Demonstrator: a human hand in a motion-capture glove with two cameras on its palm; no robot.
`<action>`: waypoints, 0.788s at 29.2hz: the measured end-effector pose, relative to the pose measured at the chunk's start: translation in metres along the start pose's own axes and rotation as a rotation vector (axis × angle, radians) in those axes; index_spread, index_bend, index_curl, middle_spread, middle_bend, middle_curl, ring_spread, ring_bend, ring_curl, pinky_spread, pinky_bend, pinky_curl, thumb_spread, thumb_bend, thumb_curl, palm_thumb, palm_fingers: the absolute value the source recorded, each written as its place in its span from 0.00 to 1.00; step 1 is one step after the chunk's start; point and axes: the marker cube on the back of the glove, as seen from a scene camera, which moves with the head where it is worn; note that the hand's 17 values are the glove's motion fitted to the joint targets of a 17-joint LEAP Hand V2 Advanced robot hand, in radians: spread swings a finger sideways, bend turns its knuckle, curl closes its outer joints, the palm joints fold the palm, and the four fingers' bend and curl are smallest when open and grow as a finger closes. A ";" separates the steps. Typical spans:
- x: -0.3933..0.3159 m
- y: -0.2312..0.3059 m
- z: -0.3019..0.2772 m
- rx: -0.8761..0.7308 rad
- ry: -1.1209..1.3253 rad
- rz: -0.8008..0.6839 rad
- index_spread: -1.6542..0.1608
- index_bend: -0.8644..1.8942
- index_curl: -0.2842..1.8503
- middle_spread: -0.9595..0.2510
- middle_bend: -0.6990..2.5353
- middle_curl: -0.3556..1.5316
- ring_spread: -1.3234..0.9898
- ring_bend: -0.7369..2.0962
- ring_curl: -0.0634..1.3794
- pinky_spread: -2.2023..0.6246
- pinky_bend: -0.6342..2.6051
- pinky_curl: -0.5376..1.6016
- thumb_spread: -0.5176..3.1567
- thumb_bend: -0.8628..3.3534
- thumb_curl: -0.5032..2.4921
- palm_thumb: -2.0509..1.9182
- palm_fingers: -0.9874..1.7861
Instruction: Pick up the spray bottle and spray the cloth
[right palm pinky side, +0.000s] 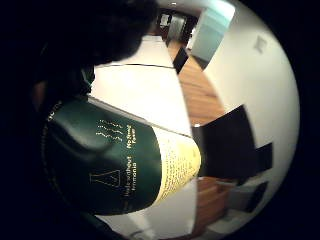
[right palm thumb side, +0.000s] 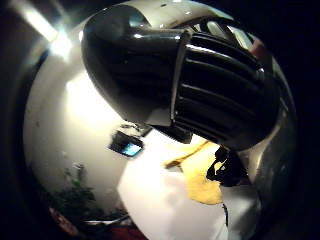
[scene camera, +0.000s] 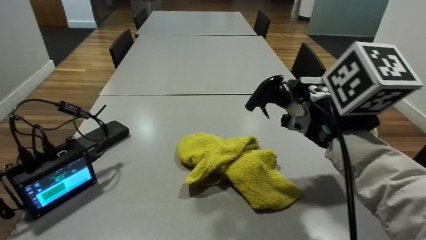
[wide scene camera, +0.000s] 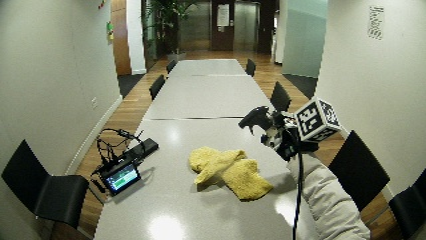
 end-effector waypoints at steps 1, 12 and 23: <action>-0.003 -0.003 -0.002 -0.014 0.095 -0.025 0.81 0.38 0.34 0.78 0.32 0.41 0.55 0.41 0.32 0.80 0.30 0.42 0.31 0.22 0.36 0.77 0.71; -0.015 -0.013 0.004 -0.045 0.386 -0.148 0.80 0.37 0.35 0.77 0.31 0.42 0.54 0.39 0.33 0.80 0.29 0.43 0.30 0.20 0.38 0.78 0.72; -0.040 -0.036 -0.044 0.237 -0.515 0.113 0.80 0.37 0.35 0.75 0.30 0.44 0.54 0.39 0.34 0.80 0.28 0.44 0.30 0.20 0.39 0.78 0.72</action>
